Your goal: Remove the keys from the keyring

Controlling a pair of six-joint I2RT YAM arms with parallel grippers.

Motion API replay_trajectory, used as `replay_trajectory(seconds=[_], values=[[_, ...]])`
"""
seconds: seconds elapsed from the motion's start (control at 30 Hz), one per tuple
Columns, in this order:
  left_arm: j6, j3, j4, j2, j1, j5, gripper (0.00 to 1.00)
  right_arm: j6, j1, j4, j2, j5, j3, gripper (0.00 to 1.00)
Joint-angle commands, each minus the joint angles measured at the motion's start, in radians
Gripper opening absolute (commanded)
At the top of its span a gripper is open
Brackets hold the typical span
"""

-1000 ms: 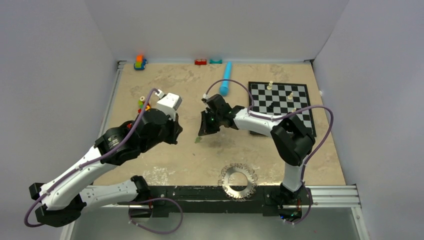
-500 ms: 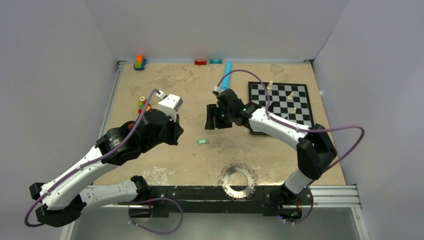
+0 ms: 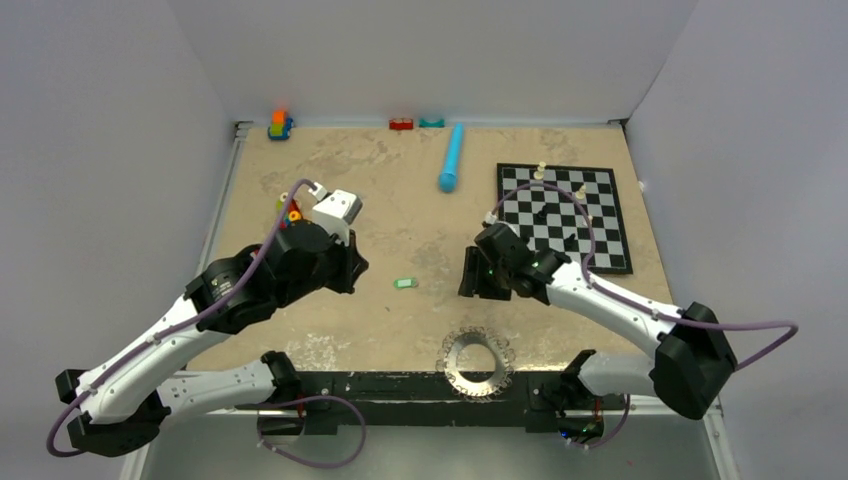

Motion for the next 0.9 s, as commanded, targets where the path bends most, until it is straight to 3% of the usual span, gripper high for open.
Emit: replay_trajectory(seconds=[0.0, 0.33, 0.63, 0.87], values=[[-0.022, -0.014, 0.045, -0.016, 0.006, 0.028, 0.0, 0.16, 0.014, 0.011, -0.084, 0.016, -0.1, 0.57], [-0.021, -0.017, 0.046, -0.016, 0.006, 0.033, 0.0, 0.331, 0.189, 0.127, -0.021, -0.015, -0.206, 0.59], [-0.014, -0.015, 0.03, -0.019, 0.007, 0.024, 0.0, 0.333, 0.189, 0.265, 0.16, -0.09, -0.217, 0.62], [-0.011, -0.017, 0.021, -0.028, 0.006, 0.014, 0.0, 0.217, 0.096, 0.232, 0.249, -0.041, -0.091, 0.63]])
